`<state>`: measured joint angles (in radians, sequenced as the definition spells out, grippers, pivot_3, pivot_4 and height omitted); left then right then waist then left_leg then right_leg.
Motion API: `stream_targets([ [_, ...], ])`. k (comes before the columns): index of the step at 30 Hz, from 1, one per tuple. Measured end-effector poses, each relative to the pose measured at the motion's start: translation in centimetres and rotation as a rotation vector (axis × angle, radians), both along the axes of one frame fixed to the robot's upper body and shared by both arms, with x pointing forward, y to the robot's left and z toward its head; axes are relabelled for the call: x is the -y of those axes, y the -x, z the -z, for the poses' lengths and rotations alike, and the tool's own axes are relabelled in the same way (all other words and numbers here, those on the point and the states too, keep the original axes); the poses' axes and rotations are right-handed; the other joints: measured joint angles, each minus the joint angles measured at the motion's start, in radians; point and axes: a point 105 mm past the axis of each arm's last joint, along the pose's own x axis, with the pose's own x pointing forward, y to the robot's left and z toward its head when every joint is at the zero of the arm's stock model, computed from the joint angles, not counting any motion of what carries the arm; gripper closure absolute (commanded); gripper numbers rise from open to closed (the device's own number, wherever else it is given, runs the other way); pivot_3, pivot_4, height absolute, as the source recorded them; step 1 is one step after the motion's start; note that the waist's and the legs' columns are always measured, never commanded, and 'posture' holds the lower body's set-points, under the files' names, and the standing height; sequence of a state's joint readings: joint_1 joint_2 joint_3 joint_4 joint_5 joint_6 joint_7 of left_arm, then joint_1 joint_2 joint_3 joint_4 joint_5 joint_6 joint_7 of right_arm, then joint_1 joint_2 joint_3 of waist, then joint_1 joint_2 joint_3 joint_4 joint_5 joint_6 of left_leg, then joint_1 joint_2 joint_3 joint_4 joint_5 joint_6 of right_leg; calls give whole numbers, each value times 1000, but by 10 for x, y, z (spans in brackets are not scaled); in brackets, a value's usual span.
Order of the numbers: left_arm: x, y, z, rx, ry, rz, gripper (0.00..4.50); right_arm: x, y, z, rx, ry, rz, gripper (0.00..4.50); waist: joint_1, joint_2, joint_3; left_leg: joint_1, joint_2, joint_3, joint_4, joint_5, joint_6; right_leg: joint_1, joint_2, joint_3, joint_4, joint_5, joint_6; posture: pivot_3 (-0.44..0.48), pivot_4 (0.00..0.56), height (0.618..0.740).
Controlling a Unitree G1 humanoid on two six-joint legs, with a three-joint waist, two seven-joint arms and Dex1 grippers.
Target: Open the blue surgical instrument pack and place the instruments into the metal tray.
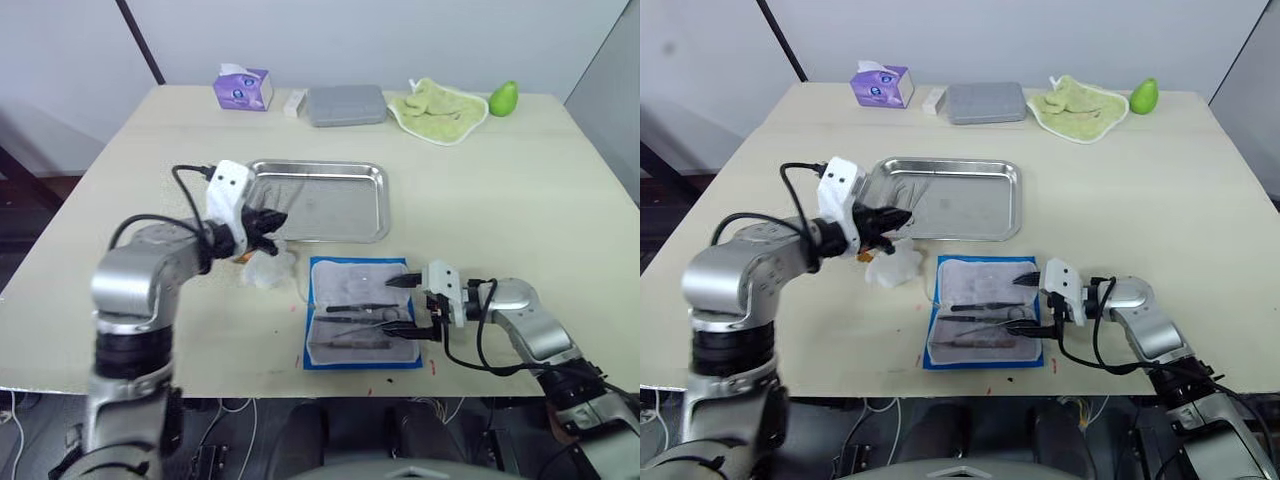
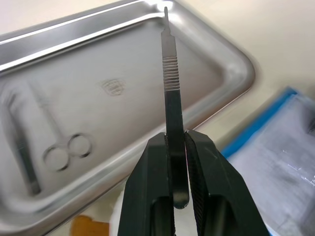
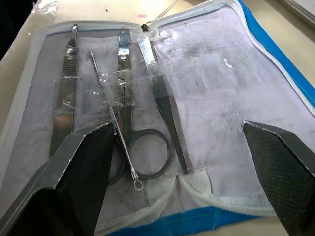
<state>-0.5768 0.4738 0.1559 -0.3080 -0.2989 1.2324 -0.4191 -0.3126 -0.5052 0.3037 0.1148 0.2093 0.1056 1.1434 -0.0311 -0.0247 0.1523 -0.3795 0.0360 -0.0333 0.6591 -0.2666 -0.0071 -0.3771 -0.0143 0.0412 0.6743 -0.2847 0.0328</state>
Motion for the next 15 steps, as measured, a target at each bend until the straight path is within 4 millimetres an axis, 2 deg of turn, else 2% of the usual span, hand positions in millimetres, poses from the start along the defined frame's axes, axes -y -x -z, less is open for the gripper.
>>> stream_targets([
  [5, 17, -20, 3, -7, 38, -160, 4464, -1, 0, 0, 1, 0, -4, 0, 0, 0, 0, 0, 0, 0, 0, 0, 0, 0, -1, 0, 0, 0, 0, 0, 150, 740],
  [11, 10, -40, 13, -79, 36, -359, 4464, -1, 0, -1, 1, 1, -6, 0, 0, 0, 0, 0, -2, 0, 0, 0, 0, 0, -1, 0, 0, 0, 0, 0, 150, 740],
  [15, 7, -49, 26, -125, 10, -405, 4464, -1, 0, -1, 1, 1, -6, 0, -2, 0, 0, 0, -2, 0, 0, 0, -1, 0, -2, 0, 1, 0, 0, 0, 150, 740],
])
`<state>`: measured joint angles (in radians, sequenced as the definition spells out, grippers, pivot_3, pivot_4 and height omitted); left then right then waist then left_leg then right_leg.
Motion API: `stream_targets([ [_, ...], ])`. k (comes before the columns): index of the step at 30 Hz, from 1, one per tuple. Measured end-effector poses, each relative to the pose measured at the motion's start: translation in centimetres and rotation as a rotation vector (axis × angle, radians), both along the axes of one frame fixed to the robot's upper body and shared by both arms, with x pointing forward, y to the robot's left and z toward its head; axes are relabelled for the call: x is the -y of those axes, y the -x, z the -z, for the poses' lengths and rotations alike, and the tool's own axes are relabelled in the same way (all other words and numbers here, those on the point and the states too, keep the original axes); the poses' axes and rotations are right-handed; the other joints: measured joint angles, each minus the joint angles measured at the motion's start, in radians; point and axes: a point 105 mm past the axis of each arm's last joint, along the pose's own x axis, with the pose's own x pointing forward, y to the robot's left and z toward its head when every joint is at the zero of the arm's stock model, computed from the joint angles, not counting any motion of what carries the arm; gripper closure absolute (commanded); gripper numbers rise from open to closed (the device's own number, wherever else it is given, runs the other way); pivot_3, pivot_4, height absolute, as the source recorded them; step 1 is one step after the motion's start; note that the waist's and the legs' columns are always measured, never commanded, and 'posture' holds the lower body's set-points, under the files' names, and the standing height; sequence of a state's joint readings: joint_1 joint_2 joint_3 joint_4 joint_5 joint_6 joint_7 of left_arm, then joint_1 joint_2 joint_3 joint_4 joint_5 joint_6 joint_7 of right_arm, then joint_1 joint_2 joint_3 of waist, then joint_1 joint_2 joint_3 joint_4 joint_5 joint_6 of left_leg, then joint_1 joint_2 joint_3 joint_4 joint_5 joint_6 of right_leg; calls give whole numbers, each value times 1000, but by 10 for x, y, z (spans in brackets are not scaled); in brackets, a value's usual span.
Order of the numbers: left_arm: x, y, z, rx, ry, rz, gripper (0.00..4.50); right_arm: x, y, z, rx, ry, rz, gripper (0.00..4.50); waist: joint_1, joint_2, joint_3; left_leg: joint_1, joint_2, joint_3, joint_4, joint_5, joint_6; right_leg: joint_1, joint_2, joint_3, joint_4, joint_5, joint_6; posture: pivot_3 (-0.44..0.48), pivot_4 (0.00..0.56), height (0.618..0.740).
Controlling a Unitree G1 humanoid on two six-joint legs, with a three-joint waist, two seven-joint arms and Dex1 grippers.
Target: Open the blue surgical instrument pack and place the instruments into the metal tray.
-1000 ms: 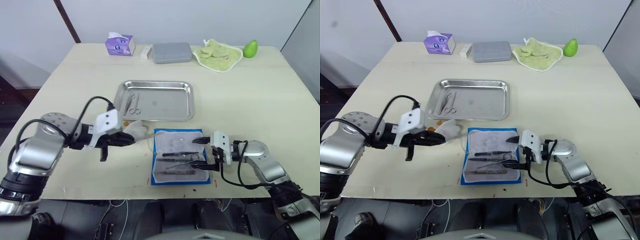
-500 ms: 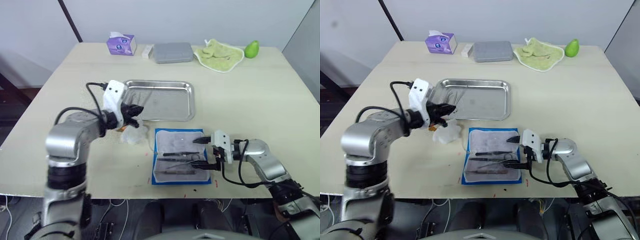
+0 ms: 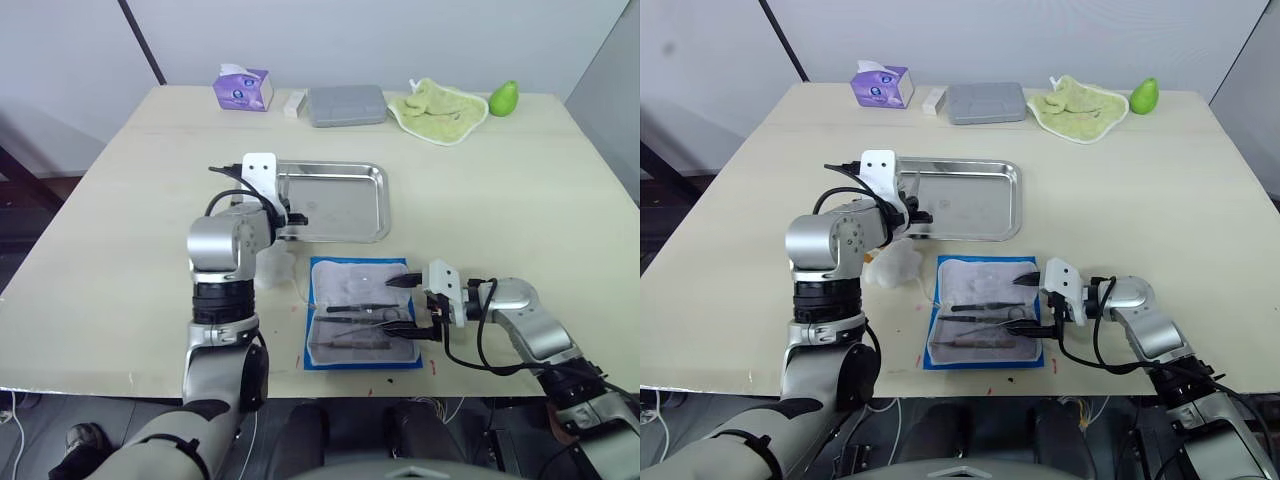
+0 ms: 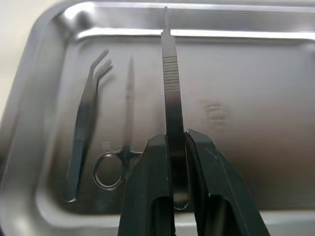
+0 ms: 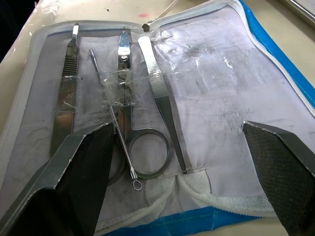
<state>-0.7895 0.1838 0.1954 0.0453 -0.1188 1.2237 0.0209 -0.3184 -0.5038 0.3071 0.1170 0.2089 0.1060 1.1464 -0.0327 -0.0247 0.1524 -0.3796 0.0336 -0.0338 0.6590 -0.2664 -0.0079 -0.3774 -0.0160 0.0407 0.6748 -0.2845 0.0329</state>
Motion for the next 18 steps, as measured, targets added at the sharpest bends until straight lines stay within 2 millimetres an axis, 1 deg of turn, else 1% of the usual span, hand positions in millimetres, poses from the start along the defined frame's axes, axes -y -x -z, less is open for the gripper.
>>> stream_targets([
  [4, 1, -7, 12, -26, -1, 6, 4464, 0, 0, 0, 0, -1, 2, 0, 1, 0, 0, 0, 0, 0, 0, 1, -2, 0, 0, 0, 0, 0, 0, 0, 150, 740],
  [7, 6, -11, 16, -36, -4, 26, 4464, 0, 0, 0, 0, -1, 2, 0, 0, 0, 0, 0, -1, 0, 0, 1, -2, 0, 0, 0, 0, 0, 0, 0, 150, 740],
  [11, 7, -12, 21, -56, 0, 32, 4464, 0, 0, 0, 1, -2, 5, 0, 0, 0, 0, 0, -1, 0, 0, 1, -2, 0, 0, -1, 0, 0, 0, 0, 150, 740],
  [18, 8, -11, 22, -60, 2, 34, 4464, 0, 0, 0, 3, -4, 10, 0, 0, 0, 0, 0, -1, -1, 0, 1, -2, 0, -1, -1, 0, 0, 0, 0, 150, 740],
])
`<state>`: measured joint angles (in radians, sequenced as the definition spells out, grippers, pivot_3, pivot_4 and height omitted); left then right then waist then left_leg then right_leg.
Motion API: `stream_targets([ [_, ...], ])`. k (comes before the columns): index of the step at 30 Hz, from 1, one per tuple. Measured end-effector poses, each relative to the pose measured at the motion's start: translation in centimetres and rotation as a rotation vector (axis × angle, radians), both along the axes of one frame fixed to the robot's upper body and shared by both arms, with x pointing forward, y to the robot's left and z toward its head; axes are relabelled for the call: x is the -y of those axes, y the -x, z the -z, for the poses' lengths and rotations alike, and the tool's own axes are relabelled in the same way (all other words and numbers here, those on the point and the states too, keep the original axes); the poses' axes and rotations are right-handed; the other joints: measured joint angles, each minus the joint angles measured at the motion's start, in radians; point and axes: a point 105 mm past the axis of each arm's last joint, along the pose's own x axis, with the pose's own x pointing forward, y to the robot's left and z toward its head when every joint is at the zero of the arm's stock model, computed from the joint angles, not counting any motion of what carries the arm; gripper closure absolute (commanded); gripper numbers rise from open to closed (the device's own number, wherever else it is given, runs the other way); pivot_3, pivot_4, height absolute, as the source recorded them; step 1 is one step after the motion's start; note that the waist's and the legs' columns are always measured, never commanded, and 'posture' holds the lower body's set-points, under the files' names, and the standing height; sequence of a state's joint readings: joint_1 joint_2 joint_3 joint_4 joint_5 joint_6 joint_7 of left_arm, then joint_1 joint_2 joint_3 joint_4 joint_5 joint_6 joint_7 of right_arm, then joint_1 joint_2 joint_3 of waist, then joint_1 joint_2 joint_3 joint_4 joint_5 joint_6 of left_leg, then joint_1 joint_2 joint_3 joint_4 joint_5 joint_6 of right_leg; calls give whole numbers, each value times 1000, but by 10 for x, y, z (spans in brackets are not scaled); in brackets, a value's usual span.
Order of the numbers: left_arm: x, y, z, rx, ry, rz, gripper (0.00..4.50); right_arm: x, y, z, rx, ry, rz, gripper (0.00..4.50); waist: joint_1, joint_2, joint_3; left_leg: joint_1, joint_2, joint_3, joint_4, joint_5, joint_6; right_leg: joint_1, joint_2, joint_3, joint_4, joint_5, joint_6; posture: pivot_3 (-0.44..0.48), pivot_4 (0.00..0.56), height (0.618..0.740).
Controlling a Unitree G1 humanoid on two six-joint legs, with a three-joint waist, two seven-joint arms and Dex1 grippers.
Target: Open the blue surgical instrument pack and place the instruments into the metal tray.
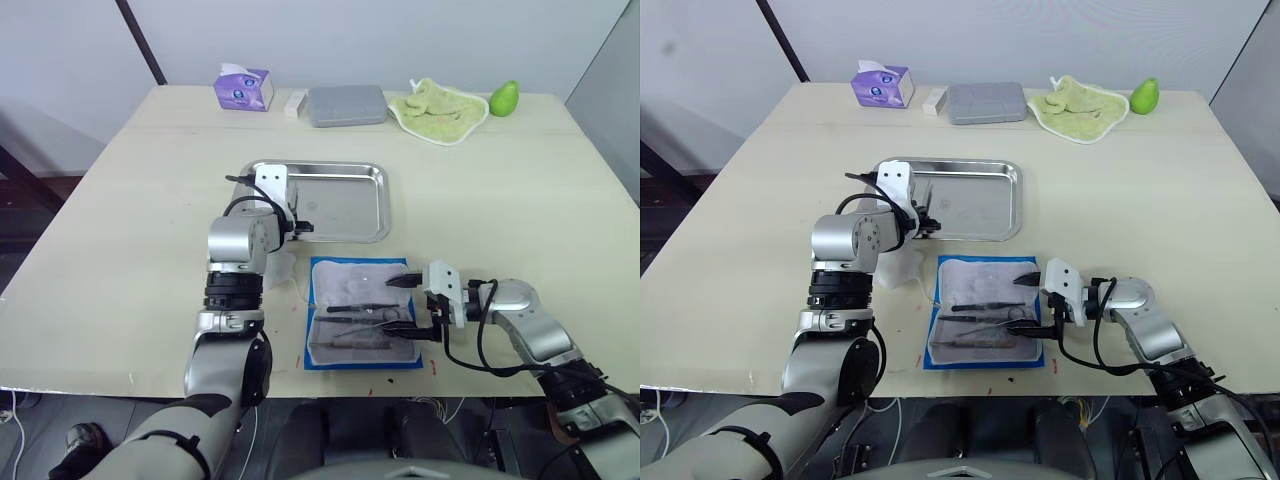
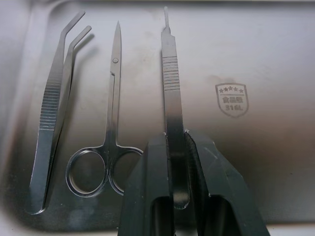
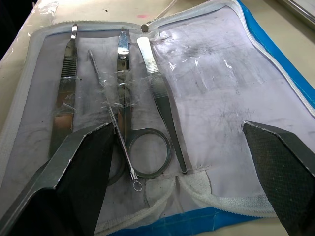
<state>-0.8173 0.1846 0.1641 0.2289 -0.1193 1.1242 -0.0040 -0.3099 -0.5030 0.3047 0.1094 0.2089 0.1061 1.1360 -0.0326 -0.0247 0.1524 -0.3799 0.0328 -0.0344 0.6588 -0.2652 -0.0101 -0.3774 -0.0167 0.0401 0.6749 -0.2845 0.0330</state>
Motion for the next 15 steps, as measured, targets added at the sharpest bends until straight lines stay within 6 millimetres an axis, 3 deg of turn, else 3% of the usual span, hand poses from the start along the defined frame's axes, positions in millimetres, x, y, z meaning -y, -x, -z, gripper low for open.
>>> stream_targets([
  [5, 0, 0, 0, -4, -3, -6, 2370, 0, 0, 0, 1, 0, 0, 0, 0, 0, 0, 0, 0, 0, 0, 0, 0, 0, 0, 0, 0, 0, 0, 0, 150, 740],
  [11, 6, 4, -14, 37, 31, 17, 2370, 0, 0, 0, 0, 0, -1, 0, -1, 0, 0, 0, 0, 0, 0, 0, 0, 0, 0, 0, 0, 0, 0, 0, 150, 740],
  [15, 18, 17, -27, 103, 105, 132, 2370, -1, 0, 0, 0, -1, -5, 0, -5, 0, 0, 0, 0, 0, -1, 2, -3, 0, 0, 1, 0, 0, 0, 0, 150, 740],
])
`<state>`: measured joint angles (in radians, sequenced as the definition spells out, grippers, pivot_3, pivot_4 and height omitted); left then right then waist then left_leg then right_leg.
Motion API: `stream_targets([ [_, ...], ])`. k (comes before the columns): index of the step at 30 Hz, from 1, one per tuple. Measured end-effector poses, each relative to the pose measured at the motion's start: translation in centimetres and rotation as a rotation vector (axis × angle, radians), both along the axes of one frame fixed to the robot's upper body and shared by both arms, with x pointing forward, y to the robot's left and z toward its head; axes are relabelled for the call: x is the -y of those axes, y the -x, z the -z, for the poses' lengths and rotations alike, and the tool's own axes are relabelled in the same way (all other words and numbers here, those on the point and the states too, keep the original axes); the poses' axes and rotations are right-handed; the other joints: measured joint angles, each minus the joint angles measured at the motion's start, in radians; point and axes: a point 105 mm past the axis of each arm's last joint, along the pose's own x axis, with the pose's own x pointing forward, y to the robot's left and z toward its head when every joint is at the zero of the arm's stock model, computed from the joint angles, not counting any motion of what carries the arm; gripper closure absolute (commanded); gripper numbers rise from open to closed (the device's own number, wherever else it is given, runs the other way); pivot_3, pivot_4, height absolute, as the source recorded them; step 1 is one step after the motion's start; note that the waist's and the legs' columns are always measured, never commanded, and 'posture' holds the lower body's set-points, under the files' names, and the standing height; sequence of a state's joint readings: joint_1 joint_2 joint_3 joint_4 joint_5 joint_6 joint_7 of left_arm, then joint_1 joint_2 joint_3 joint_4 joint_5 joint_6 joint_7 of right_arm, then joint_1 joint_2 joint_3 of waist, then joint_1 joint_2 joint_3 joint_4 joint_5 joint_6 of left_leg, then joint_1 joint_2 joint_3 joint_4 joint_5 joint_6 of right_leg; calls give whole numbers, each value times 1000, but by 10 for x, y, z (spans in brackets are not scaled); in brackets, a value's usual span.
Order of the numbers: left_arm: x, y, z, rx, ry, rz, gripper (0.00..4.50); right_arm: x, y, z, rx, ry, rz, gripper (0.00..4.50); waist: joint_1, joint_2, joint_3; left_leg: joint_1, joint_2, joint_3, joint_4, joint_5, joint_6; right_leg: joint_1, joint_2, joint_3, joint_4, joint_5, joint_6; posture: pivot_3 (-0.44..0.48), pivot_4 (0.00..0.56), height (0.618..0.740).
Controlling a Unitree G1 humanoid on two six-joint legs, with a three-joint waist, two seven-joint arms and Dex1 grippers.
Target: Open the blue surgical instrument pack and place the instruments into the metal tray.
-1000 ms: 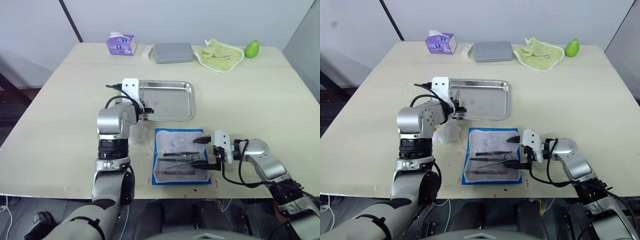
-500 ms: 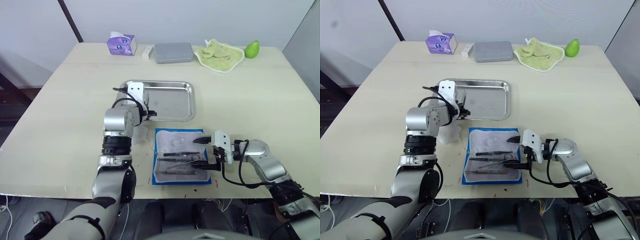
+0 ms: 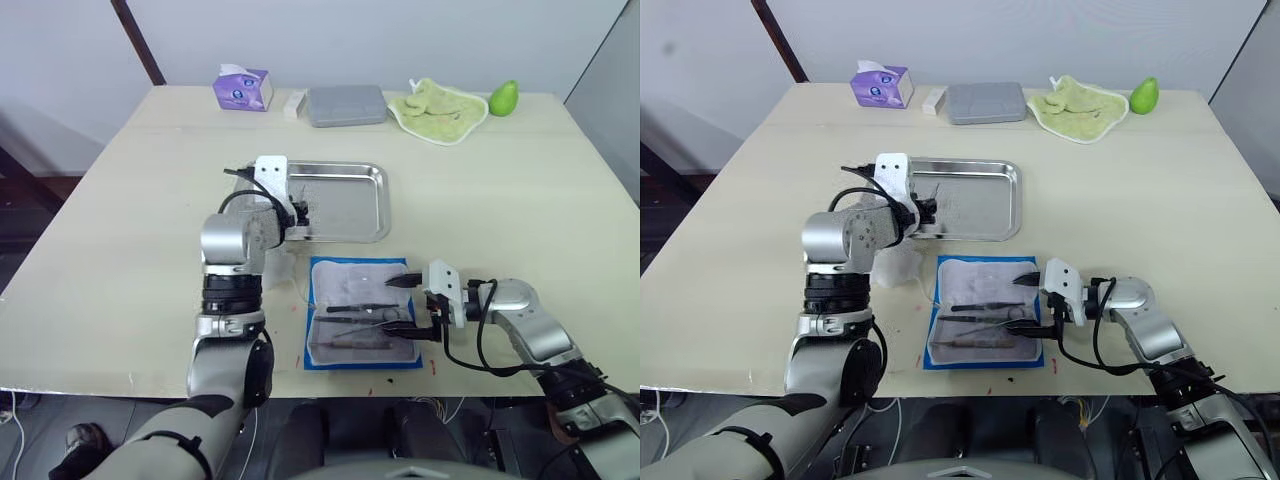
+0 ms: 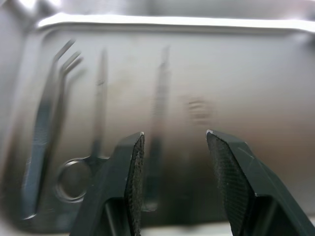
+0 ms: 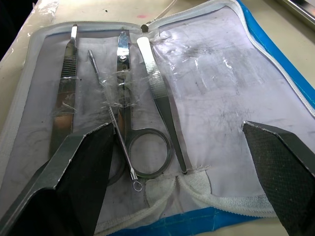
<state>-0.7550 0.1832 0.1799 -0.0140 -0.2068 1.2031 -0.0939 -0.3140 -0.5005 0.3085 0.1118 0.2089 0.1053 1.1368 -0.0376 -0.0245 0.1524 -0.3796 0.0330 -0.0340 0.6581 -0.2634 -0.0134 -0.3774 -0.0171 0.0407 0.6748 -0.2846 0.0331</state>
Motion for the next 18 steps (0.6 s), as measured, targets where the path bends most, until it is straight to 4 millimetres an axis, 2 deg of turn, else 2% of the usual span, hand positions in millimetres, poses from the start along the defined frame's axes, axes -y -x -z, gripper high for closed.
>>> stream_targets([
  [3, 7, 13, -9, 105, -1, 117, 2370, 0, 0, 0, -1, 0, 1, 0, 0, 0, 0, 1, 0, 0, -2, 2, -4, 0, -1, 0, 0, 0, 0, 0, 150, 740],
  [5, 7, 23, -15, 191, -92, 213, 2370, 0, 0, 0, 0, -1, 1, 0, 1, 0, 0, 1, -1, 0, -5, 3, -5, 0, -1, 0, -1, 0, 0, 0, 150, 740],
  [6, 14, 35, -21, 264, -87, 327, 2370, 1, -1, 0, 3, -3, 1, 0, 2, 0, 0, 1, -1, 0, -5, 3, -4, 0, -1, 0, -1, 0, 0, 0, 150, 740],
  [7, 16, 36, -21, 272, -82, 343, 2370, 2, -1, 0, 4, -3, 2, 0, 3, 0, 0, 1, -1, 0, -5, 3, -4, 0, -1, 0, -1, 0, 0, 0, 150, 740],
  [9, 30, 53, -29, 367, -1, 503, 2370, 1, -1, 1, 4, -13, -2, 0, 4, 0, 0, 1, -1, 0, -5, 2, -3, 0, -1, 0, -2, 0, 0, 0, 150, 740],
  [11, 36, 71, -28, 391, 36, 657, 2370, -1, -1, 1, 6, -21, -3, 0, 0, 1, 0, 2, 0, 0, -6, 1, -2, 0, 0, 0, -2, 0, -1, 0, 150, 740],
  [18, 16, 107, -12, 351, 17, 958, 2370, 1, 0, 2, 9, -27, 5, 0, 2, 1, 1, 2, 0, 0, -6, 0, 1, 0, 0, 0, -2, 0, -1, 0, 150, 740],
])
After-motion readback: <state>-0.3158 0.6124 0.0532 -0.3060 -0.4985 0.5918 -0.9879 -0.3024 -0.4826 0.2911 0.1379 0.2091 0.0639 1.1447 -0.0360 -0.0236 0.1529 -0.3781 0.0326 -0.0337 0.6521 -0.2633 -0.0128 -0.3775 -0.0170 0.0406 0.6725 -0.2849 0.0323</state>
